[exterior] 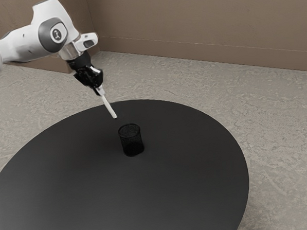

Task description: Take the marker out of the pen holder and place it to the left of the pen holder.

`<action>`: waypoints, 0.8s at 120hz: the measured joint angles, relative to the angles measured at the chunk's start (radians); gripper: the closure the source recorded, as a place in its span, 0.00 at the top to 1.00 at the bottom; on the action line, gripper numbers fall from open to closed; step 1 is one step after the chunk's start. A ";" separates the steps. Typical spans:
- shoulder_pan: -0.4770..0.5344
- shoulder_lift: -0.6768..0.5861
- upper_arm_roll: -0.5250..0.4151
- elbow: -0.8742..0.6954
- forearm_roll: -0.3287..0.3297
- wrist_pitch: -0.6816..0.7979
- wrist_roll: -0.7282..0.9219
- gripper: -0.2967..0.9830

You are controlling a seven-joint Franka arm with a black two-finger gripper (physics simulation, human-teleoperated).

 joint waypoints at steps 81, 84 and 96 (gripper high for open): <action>0.062 0.199 0.101 -0.217 0.001 0.772 -0.098 0.21; 0.065 0.202 0.101 -0.226 -0.006 0.786 -0.097 0.25; 0.074 0.204 0.100 -0.263 -0.026 0.826 -0.090 0.43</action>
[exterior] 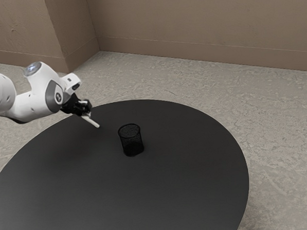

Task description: Take the marker out of the pen holder and place it to the left of the pen holder.

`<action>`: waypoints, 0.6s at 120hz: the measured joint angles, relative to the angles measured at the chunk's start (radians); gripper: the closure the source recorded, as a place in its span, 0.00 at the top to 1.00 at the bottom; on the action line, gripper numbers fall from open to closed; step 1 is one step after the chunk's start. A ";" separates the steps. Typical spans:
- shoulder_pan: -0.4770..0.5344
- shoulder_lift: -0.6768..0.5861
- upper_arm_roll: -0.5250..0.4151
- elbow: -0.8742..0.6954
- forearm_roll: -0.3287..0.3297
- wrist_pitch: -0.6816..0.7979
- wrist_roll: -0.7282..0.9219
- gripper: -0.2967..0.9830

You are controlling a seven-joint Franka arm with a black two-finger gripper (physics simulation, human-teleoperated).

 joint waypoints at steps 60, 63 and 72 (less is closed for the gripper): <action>-0.050 -0.319 -0.007 -0.154 0.028 -0.143 0.023 0.74; -0.056 -0.349 -0.008 -0.153 0.044 -0.171 0.024 0.74; -0.086 -0.439 -0.010 -0.148 0.089 -0.265 0.026 0.75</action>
